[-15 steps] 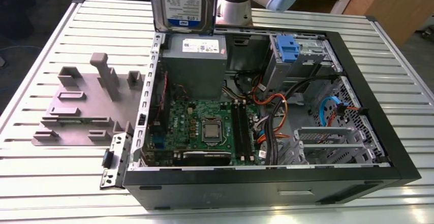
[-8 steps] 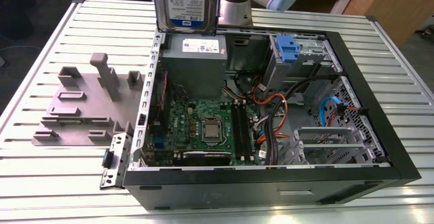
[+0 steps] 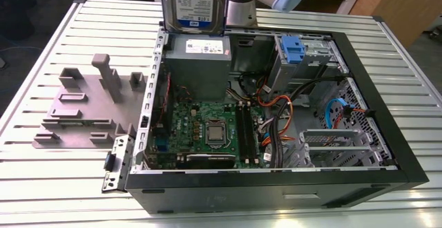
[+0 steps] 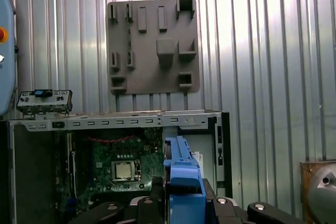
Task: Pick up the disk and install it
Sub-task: 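Pick up the disk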
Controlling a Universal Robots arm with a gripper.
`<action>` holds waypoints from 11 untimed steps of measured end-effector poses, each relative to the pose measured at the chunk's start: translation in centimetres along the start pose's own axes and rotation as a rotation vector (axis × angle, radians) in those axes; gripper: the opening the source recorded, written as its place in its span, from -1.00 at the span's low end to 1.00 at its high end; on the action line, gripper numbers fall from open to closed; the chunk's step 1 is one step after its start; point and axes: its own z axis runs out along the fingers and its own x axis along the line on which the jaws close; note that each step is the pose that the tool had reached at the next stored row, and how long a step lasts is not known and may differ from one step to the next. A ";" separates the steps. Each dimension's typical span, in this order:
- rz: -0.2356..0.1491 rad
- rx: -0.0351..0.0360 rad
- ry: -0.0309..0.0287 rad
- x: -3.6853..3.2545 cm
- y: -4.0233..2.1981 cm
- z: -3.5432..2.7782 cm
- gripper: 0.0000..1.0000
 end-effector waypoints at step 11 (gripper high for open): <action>0.000 0.0001 -0.0001 0.02 -0.06 0.01 -0.27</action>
